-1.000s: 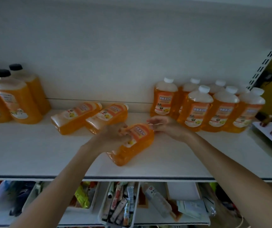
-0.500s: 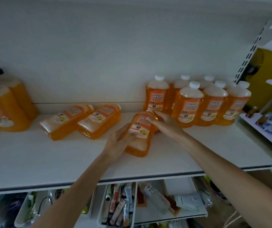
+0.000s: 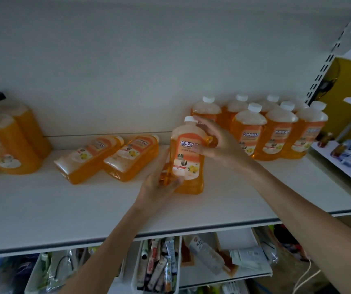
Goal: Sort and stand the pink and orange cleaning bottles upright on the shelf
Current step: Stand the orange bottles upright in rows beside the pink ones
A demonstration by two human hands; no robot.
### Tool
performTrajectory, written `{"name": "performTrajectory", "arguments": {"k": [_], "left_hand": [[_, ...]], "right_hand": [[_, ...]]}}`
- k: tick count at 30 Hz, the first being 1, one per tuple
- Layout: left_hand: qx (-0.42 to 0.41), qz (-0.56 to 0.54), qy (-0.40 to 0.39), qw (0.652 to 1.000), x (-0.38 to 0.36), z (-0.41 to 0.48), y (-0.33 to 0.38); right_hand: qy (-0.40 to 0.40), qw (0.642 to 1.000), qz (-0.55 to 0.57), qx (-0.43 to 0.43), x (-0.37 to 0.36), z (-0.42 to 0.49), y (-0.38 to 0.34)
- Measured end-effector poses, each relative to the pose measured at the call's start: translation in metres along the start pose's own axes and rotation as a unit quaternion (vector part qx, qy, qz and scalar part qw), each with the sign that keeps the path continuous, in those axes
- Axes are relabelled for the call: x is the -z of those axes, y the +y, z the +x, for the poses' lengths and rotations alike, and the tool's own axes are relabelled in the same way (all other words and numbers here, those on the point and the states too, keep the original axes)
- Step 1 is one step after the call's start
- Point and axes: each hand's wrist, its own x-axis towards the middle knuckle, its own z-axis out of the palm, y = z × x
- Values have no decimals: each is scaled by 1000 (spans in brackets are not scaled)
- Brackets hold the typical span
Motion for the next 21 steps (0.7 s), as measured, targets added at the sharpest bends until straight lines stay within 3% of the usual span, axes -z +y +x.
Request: {"name": "performTrajectory", "arguments": {"k": [7,14,21], "left_hand": [[-10,20,36,999,0,-2,1],[20,-6,32,999,-1,1,-6],[-5,29,31,999,-3,-1,2]], "right_hand": [[-95,995,16,-2,-3,-3,-5],[-62,998,0,9,-2,-8,0],[-43,999,-8,22,-2,-7,7]]}}
